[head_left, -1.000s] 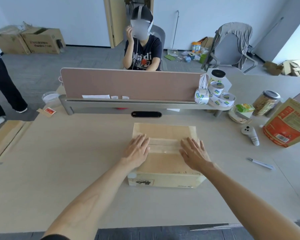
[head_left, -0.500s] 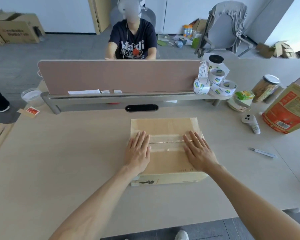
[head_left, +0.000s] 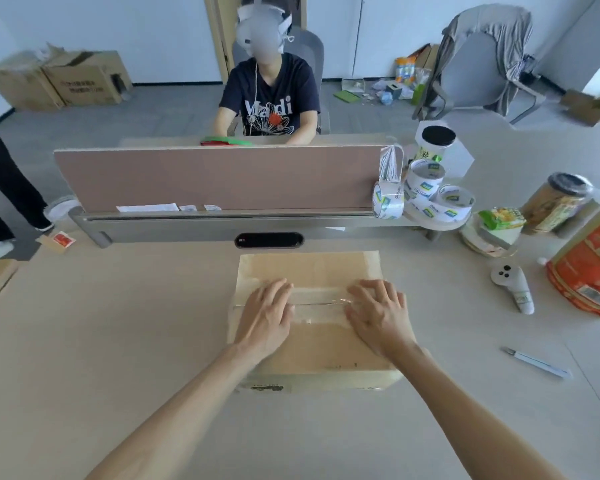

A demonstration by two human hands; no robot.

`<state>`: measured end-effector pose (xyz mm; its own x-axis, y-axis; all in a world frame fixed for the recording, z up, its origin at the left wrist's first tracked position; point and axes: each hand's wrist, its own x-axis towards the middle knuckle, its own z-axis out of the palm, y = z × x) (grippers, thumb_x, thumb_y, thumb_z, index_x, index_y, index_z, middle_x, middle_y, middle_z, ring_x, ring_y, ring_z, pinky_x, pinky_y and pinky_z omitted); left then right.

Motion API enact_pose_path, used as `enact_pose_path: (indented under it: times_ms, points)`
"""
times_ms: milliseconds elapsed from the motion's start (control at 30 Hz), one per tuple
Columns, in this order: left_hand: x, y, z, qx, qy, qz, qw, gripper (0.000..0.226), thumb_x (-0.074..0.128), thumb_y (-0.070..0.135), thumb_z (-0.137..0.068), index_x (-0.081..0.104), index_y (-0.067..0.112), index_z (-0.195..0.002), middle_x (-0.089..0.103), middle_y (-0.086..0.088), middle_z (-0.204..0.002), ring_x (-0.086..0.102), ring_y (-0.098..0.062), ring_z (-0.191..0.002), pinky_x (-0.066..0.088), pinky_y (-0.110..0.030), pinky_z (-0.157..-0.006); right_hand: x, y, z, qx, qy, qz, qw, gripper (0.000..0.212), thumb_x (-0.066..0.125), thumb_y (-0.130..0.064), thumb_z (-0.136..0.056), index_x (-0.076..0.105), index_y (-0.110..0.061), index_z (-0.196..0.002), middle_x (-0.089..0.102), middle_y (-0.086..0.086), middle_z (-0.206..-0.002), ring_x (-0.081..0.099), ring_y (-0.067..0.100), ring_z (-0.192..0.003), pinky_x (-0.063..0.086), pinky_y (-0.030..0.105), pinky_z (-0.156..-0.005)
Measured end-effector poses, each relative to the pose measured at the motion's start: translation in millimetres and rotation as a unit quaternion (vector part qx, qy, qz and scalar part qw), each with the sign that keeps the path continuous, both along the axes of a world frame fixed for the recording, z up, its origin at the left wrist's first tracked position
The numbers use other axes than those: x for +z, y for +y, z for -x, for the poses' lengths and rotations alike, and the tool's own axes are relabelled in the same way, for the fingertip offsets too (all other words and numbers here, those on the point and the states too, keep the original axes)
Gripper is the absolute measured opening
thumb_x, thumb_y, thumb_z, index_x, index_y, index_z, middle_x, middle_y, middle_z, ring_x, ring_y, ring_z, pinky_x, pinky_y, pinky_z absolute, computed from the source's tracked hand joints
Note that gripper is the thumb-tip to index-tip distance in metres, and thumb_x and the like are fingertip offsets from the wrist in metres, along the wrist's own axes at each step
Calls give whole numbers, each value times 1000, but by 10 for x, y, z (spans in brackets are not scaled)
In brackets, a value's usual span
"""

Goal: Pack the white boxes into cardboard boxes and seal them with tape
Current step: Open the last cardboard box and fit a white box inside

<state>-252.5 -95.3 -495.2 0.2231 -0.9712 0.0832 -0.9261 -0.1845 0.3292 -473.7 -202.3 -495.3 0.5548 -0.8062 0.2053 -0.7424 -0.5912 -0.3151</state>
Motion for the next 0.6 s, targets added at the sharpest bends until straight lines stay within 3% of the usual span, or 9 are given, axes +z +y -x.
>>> enact_pose_path:
  times_ms: [100,233,367,533,600]
  points:
    - [162,-415,279,-18,92,6,996,45,45,21,-100,44,18,-145,30,0,-156,25,-16,-144,12,-20,-115,13,-349,-25,-9,-75,-58,995,28,50,-32,-86,69,-20,-102,61,3,-99,56,32,-90,48,42,-74]
    - [360,-1102,588,-3,180,14,984,47,43,16,-101,39,20,-147,32,5,-155,23,-8,-144,9,-12,-112,191,-906,-7,-66,-222,-181,956,20,60,-15,-93,68,-14,-111,64,0,-105,63,22,-94,47,30,-80]
    - [541,-1783,736,11,277,-7,961,47,41,13,-100,39,19,-147,39,4,-150,33,-10,-140,19,-13,-107,381,-1390,-11,-116,-291,-205,927,34,57,-13,-94,57,-13,-128,59,-2,-112,61,17,-98,40,22,-80]
    - [740,-2426,857,76,433,-28,898,44,41,32,-103,37,21,-146,44,5,-146,42,-8,-130,29,-21,-104,578,-1891,-84,-171,-291,-250,907,57,53,-27,-97,32,-17,-149,46,3,-125,45,24,-121,34,38,-107]
    - [780,-2573,881,97,468,-35,878,44,44,37,-101,40,23,-143,52,8,-136,49,-7,-121,35,-27,-105,625,-2094,-133,-159,-279,-284,904,60,50,-34,-98,27,-19,-151,52,3,-122,49,22,-113,37,35,-101]
